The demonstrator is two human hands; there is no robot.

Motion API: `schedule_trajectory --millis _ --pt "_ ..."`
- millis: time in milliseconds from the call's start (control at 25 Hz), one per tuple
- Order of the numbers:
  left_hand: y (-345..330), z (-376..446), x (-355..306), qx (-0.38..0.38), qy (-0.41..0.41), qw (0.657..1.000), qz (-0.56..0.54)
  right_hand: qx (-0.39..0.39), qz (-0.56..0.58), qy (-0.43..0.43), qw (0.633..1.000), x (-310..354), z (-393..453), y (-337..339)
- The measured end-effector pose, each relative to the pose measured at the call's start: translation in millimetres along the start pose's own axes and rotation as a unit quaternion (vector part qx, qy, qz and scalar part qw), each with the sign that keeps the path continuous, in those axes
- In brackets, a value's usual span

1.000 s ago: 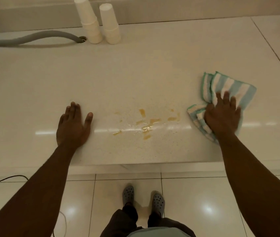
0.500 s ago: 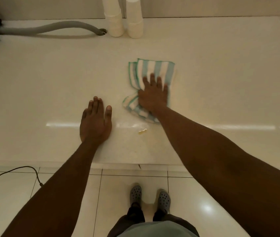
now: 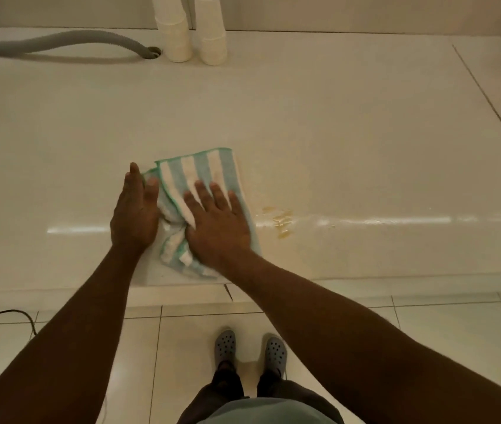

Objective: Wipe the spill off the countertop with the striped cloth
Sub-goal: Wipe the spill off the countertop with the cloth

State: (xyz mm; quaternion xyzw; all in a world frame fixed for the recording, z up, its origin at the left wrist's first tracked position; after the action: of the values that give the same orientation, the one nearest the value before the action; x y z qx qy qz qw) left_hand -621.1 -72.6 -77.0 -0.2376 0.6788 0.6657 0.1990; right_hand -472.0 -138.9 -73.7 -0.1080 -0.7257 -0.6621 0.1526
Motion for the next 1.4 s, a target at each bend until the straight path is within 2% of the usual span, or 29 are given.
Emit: schedule_trajectory --millis 120,240,480,680,800,1080,1400 --pt "-8 -5 -17 0.004 -0.064 0.987 0.147 -0.016 -0.005 -0.044 0.999 -52 -1 22" --pt "-18 -10 -25 0.023 -0.117 0.967 0.226 -0.042 -0.026 -0.126 0.991 -140 -4 61" --pt "-23 -9 -25 0.027 -0.125 0.955 0.269 -0.049 -0.004 -0.224 0.973 -316 -52 131" --pt "-20 -10 -27 0.030 -0.120 0.957 0.263 -0.103 -0.007 -0.311 0.945 -409 -137 165" --pt "-21 -9 -26 0.035 -0.116 0.957 0.265 -0.159 0.023 -0.367 0.916 -403 -172 160" --pt "-23 -9 -28 0.038 -0.122 0.958 0.255 -0.175 0.019 -0.370 0.912 -301 -165 118" --pt "1 -13 -26 -0.004 -0.096 0.995 0.015 -0.129 0.000 -0.247 0.960 -155 -92 66"
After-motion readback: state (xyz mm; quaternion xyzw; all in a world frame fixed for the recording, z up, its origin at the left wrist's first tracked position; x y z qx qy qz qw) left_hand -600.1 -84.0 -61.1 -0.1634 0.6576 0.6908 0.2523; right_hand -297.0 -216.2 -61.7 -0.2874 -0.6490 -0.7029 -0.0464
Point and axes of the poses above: each hand's wrist, its own z-axis towards the middle knuckle, its own y-axis out of the back of the hand, x = y × z, the point moved 10 cm from there along z, towards the middle knuckle, and after that the axes turned 7 degrees about z, right-handed, at the moved point
